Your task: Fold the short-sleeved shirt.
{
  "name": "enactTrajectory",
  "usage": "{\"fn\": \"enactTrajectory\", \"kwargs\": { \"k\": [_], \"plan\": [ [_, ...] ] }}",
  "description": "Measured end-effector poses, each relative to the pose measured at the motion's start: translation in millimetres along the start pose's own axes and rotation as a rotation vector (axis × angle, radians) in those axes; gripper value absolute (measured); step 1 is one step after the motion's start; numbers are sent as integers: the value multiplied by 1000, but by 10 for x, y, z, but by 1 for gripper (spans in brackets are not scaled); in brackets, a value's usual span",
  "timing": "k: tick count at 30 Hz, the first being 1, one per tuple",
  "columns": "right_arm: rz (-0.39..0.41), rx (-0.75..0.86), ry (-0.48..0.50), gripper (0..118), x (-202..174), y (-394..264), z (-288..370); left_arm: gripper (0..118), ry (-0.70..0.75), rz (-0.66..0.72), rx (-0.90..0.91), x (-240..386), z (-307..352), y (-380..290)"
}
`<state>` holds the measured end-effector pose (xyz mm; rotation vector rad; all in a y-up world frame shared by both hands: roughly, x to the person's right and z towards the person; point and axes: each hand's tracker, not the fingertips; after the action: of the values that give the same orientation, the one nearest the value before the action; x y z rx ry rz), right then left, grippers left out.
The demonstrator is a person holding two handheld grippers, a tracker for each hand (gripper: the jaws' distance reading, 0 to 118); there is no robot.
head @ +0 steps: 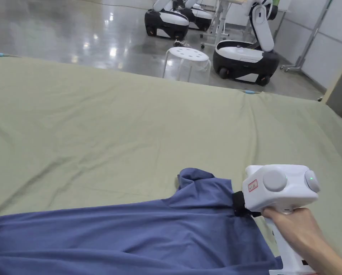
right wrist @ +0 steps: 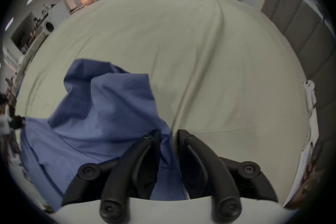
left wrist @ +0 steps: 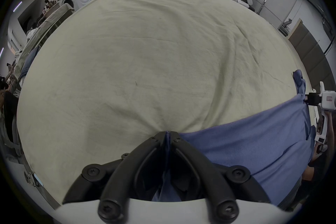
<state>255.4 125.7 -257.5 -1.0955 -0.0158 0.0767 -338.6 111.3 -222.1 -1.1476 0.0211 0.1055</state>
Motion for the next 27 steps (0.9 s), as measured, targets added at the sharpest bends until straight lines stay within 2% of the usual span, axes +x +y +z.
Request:
{"fn": "enactTrajectory", "kwargs": {
  "k": [1, 2, 3, 5, 8, 10, 11, 14, 18, 22, 27],
  "plan": [
    [11, 0, -5, 20, -27, -8, 5, 6, -3, -1, 2, -14, -6, 1],
    [1, -8, 8, 15, -31, -8, -6, 6, -6, -1, 5, 17, 5, -17],
    [6, -14, -5, 1, -39, 1, -18, 6, -5, 3, 12, 36, 16, -29],
    [2, -5, 0, 1, 14, 20, -18, 6, -13, 24, 24, 13, 33, -36],
    [-65, 121, 17, 1, 97, -74, 372, 6, -69, 44, 122, -48, 306, -74],
    [-61, 150, 89, 0, 157, -175, 705, 6, -52, -12, 219, -7, 646, -236],
    [-59, 203, 89, 0, 168, -266, 909, 6, -80, -29, 243, -18, 825, -310],
    [-67, 307, 127, 0, 246, -660, 1540, 6, -203, -29, 300, -96, 1338, -583],
    [-91, 326, 173, 0, 369, -1466, 2174, 6, -271, -95, 339, -238, 1785, -1144],
    [-202, 314, 192, 0, 390, -2322, 2364, 6, -291, -78, 306, -333, 1873, -1627],
    [-212, 282, 155, 0, 290, -2969, 2138, 6, -293, -31, 245, -369, 1616, -2001]
  ]
}}
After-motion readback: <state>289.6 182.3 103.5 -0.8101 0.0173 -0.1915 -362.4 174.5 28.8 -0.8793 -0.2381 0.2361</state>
